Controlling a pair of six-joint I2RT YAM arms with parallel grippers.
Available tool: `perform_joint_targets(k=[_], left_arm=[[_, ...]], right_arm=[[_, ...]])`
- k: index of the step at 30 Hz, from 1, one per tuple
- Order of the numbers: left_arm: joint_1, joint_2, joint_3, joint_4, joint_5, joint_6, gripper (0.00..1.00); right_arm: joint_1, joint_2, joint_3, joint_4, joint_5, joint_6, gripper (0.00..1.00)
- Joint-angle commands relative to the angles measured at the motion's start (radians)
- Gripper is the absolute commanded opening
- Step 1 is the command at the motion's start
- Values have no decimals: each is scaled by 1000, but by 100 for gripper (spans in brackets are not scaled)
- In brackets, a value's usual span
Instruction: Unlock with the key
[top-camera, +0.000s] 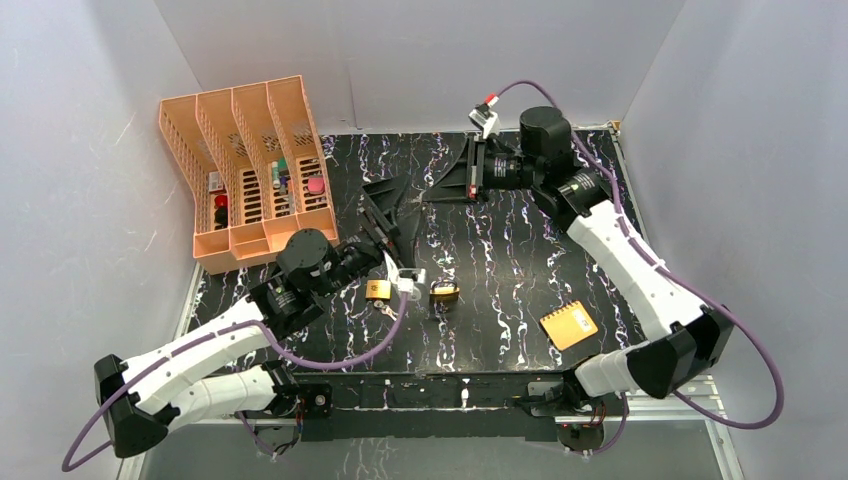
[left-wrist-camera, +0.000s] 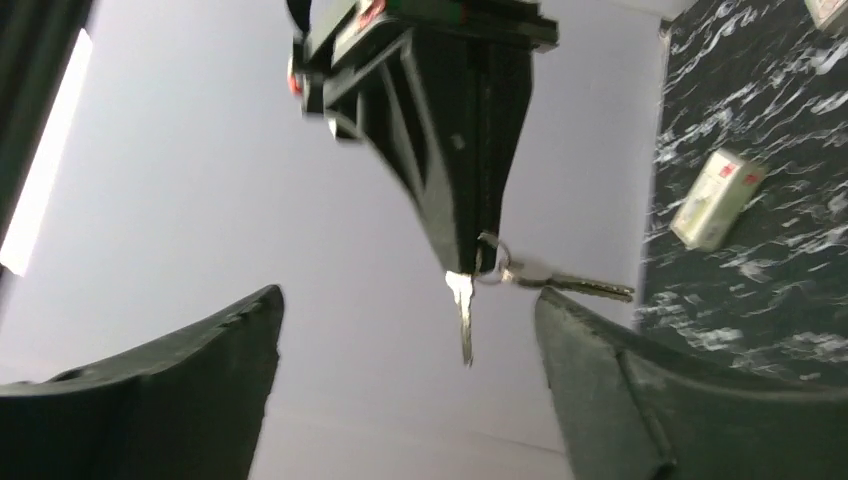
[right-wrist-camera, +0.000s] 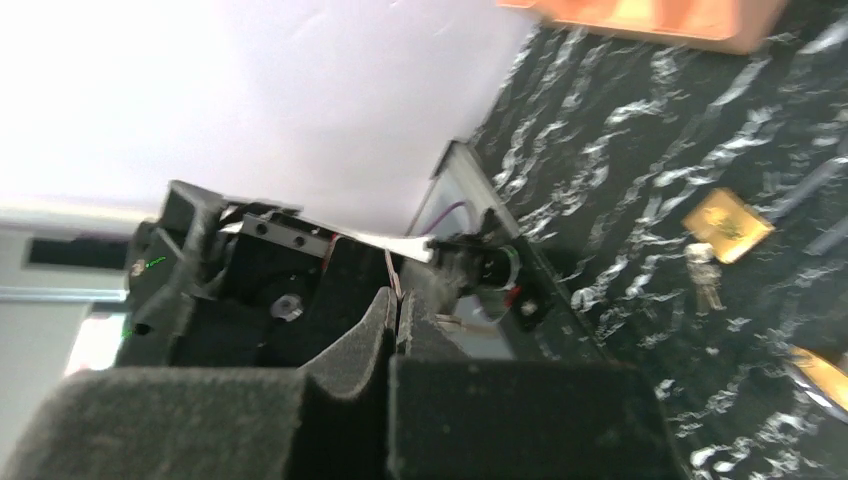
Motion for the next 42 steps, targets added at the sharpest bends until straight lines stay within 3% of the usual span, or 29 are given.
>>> perform_joint_targets(k=[1, 7, 11, 12, 16, 22, 27, 32, 34, 42], left_arm=[[-8, -100, -77, 68, -152, -229, 98], [-8, -160, -148, 107, -377, -558, 98], [-8, -136, -114, 7, -506, -934, 98], [-8, -122, -103, -41, -511, -1088, 98], [-8, -41, -104, -119, -499, -1563, 98], [30, 95, -152, -123, -170, -1909, 98], [116, 207, -146, -167, 88, -1951, 98], [131, 281, -140, -222, 204, -1781, 98], [131, 308, -145, -263, 259, -1648, 98], [140, 388, -278, -19, 299, -1364, 98]], right_arm=[[5, -145, 61, -202, 323, -270, 0], [5, -346, -88, -180, 557, -380, 0], [5, -502, -263, -75, 641, -377, 0], [5, -537, -299, -49, 651, -369, 0], [5, -647, -413, 25, 728, -354, 0], [5, -713, -443, -31, 813, -415, 0], [5, -721, -417, -89, 802, -471, 0], [5, -725, -402, -106, 789, -508, 0], [5, -723, -396, -112, 789, -517, 0], [5, -721, -391, -102, 781, -519, 0]])
